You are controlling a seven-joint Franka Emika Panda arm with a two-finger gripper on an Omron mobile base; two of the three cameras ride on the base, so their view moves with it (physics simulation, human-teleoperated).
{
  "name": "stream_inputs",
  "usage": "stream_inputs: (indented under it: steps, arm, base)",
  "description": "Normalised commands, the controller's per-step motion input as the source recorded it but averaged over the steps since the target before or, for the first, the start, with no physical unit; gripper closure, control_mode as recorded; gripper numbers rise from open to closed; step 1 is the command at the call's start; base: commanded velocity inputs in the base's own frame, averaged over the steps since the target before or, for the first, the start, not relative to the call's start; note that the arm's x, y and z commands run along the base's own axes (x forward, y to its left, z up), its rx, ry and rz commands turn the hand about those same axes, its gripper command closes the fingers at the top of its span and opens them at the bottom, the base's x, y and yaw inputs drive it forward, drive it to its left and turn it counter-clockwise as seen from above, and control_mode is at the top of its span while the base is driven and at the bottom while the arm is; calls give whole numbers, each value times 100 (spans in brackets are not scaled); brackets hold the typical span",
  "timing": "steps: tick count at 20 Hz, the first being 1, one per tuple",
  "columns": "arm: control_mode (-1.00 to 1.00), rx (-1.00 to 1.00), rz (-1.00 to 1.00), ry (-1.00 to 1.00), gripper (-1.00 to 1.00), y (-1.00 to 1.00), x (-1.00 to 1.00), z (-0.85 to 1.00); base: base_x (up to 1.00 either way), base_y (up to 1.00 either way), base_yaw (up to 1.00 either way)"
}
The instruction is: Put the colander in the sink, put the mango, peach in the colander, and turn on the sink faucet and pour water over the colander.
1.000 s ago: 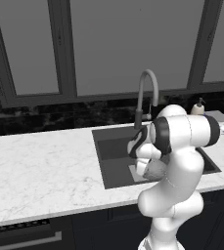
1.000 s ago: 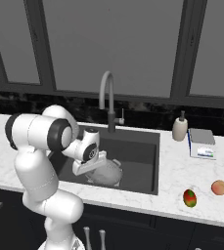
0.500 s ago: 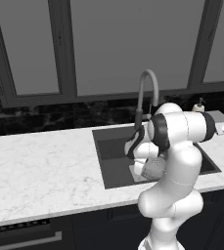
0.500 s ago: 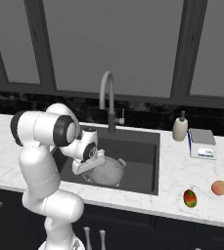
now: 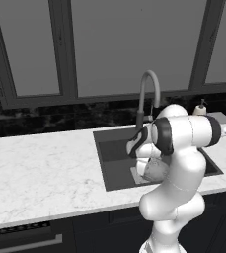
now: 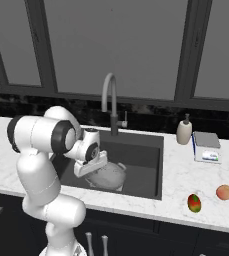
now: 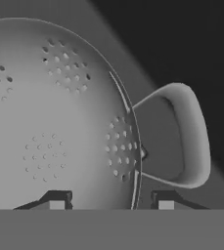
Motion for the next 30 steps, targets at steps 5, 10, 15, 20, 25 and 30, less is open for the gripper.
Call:
stream_inputs:
  steps: [5,10,15,20,25,30]
  arm:
    - [-100,-9,-13,0,-100,19,-19,39]
    - [-100,-7,-10,0,-100,28,-15,46]
    - [-100,-3,-2,0,-100,28,-24,74]
    - [-100,-2,3,0,-100,4,-43,84]
    - [-100,-10,24,0,-100,0,-65,67]
    - [-100,-13,28,-1,-100,-7,-83,43]
  base:
    - [0,0,0]
    - [0,0,0]
    - [0,0,0]
    - [0,0,0]
    - [0,0,0]
    - [0,0,0]
